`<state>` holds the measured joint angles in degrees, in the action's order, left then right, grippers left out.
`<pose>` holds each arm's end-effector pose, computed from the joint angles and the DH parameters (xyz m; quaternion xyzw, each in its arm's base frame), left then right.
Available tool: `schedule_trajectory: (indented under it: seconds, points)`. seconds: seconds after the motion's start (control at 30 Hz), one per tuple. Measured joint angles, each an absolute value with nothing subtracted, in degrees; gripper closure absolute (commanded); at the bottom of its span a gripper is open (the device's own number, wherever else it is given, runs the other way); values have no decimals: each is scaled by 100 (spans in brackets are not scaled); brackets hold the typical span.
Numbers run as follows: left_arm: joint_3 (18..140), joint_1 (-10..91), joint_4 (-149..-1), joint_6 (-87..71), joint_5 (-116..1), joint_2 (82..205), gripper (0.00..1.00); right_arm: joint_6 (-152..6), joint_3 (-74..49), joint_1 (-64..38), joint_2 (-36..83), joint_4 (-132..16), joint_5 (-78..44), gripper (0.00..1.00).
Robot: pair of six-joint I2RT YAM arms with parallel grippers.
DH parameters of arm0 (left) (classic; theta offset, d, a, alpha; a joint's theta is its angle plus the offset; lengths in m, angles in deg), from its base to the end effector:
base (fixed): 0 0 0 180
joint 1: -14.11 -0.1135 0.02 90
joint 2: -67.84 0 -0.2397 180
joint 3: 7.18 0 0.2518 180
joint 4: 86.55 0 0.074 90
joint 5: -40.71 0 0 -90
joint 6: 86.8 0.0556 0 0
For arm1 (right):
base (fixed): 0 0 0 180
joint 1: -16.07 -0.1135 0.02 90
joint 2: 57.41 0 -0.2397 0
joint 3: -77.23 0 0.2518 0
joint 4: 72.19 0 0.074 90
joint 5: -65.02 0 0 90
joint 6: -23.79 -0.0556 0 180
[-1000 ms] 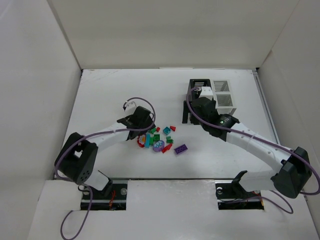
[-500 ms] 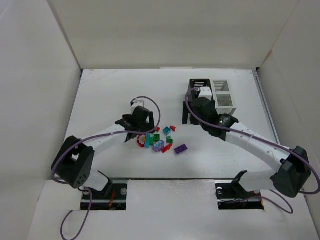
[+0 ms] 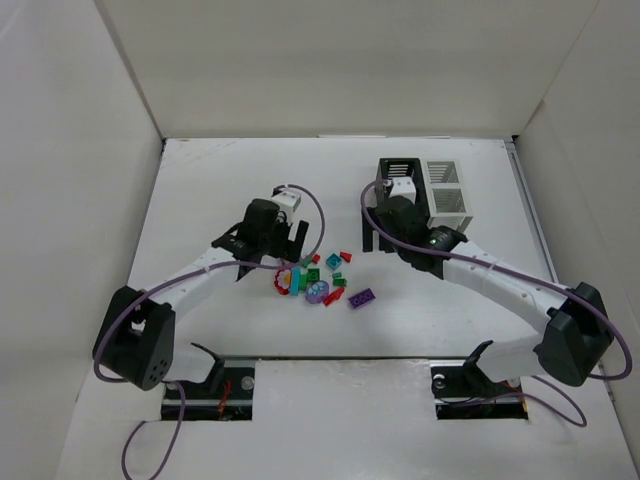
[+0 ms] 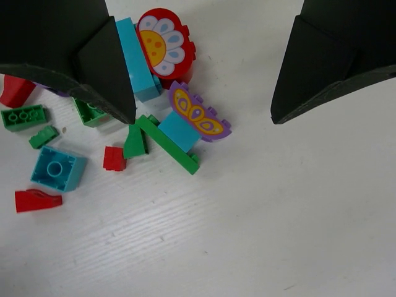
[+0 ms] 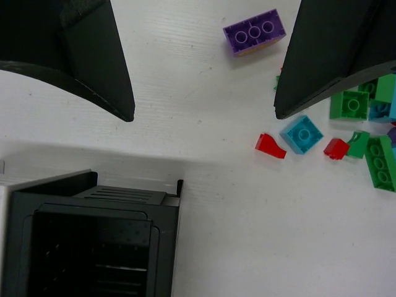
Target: Sort the legos into containers by color
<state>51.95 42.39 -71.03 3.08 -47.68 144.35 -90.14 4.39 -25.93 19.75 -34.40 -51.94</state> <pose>0.2765 -0.1470 0.2010 0.2072 0.8536 -0.1053 0.4663 0.2469 0.1883 0.2454 -0.0461 0.8926 0.0360 0.4471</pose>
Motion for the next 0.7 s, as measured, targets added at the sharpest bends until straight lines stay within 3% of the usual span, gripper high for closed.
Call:
schedule_trajectory:
  seconds: [0.3, 0.53, 0.7]
  points:
    - [5261, 4228, -7079, 874, -5209, 15366, 12, -8974, 439, -2593, 2104, -3438, -5218, 1]
    - [5558, 4003, -7063, 983, -5365, 15746, 20, -8970, 439, -2593, 2102, -3438, -5244, 1]
    - [5582, 3998, -6932, 913, -5505, 15956, 20, -8970, 439, -2593, 2104, -3438, -5262, 1]
